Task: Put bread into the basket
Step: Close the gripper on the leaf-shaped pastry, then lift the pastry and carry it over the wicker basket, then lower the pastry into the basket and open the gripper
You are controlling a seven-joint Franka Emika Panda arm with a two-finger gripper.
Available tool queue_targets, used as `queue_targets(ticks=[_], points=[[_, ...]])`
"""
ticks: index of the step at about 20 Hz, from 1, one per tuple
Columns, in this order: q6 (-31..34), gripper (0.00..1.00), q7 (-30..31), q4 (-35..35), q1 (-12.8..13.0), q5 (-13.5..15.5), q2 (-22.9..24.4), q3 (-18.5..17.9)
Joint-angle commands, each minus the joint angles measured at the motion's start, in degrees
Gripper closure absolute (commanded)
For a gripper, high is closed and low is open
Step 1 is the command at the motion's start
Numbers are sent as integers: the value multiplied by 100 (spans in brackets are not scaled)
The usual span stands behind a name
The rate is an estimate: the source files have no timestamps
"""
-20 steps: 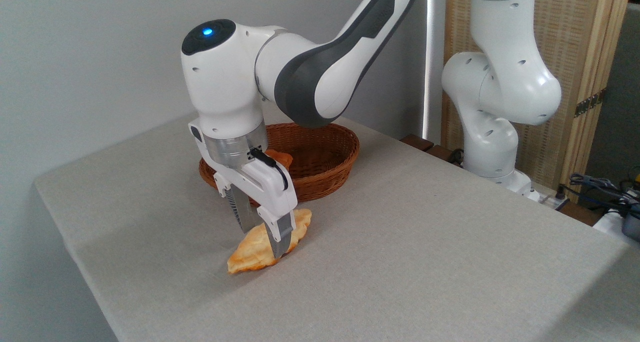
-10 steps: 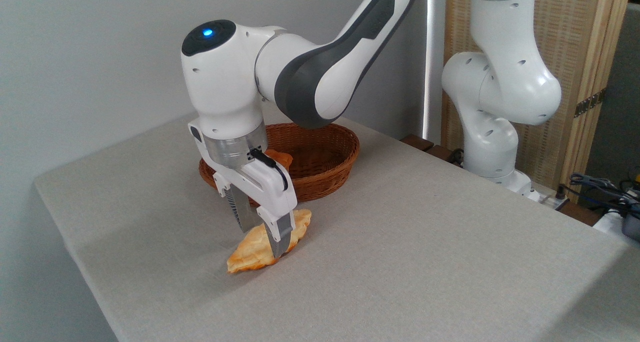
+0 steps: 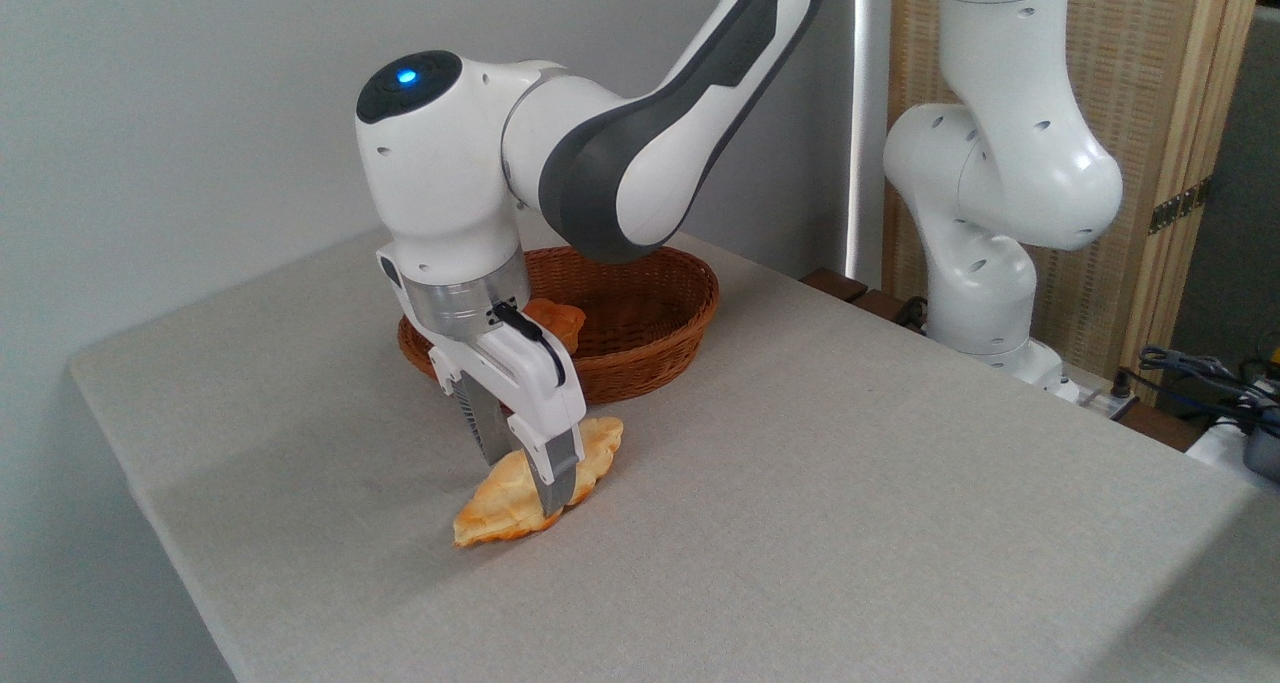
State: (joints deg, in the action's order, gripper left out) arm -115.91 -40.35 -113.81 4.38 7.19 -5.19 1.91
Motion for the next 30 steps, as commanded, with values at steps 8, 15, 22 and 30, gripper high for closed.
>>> queue_targets(ticks=[8,15,22,30], points=[[34,49,-113,17,37,-33,18,-15],[156,47,-122,34,28,-33,131,-24],[331,44,-140,157,46,63,895,11],[2018,39,-61,148,72,388,1433,1003]])
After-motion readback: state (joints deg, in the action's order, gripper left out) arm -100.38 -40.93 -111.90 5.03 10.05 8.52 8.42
